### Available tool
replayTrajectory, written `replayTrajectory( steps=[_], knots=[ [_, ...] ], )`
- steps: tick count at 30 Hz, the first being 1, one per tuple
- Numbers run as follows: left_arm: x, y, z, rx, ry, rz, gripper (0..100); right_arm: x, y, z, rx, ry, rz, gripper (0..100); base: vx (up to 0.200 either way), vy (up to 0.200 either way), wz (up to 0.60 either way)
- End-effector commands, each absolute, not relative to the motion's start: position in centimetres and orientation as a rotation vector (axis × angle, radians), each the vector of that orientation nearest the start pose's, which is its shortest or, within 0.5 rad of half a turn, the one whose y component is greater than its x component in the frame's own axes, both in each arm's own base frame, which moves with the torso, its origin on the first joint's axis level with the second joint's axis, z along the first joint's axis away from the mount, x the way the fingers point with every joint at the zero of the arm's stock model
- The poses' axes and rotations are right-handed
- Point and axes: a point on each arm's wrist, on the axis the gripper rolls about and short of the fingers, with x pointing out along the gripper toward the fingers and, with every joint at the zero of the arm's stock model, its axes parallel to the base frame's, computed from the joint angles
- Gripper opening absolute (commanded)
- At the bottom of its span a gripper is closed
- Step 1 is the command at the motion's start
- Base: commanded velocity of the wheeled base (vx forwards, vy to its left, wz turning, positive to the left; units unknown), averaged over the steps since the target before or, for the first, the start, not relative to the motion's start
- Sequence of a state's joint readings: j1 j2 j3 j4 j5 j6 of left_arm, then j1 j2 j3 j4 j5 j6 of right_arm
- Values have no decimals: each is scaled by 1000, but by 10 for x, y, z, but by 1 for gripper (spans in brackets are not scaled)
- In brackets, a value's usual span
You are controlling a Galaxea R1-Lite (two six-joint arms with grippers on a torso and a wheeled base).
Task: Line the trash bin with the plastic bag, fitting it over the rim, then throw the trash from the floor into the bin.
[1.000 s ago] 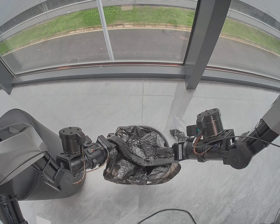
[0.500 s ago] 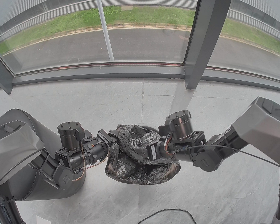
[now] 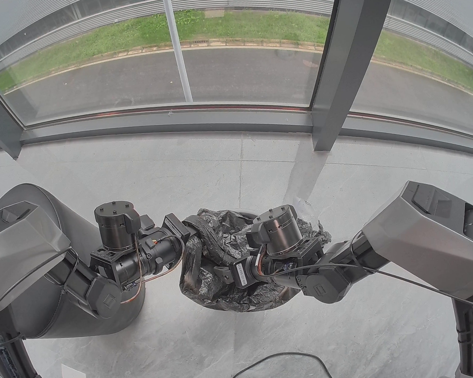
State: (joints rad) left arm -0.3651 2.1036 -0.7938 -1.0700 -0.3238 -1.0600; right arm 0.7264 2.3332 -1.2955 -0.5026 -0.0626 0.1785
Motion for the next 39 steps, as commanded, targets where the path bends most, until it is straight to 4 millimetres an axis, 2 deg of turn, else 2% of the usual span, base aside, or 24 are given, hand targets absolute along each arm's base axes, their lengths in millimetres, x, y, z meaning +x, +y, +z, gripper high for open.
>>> replayTrajectory(
  steps=[1, 6, 7, 20, 26, 35, 39],
  knots=[
    [342, -138, 86, -1008, 580, -491, 0, 338, 298, 47, -50, 564, 598, 100, 0, 0, 0],
    [342, -138, 86, -1008, 580, -491, 0, 343, 302, 48, -53, 545, 583, 100, 0, 0, 0],
    [342, -138, 86, -1008, 581, -489, 0, 343, 302, 47, -55, 544, 583, 0, 0, 0, 0],
    [341, -138, 85, -1007, 582, -488, 0, 345, 301, 57, -45, 518, 575, 0, 0, 0, 0],
    [341, -136, 85, -1008, 584, -481, 0, 348, 294, 71, -29, 491, 561, 0, 0, 0, 0],
    [344, -133, 81, -1006, 585, -466, 0, 354, 276, 104, -60, 406, 542, 0, 0, 0, 0],
    [346, -128, 80, -1007, 576, -451, 0, 354, 274, 109, -64, 387, 509, 0, 0, 0, 0]
  ],
)
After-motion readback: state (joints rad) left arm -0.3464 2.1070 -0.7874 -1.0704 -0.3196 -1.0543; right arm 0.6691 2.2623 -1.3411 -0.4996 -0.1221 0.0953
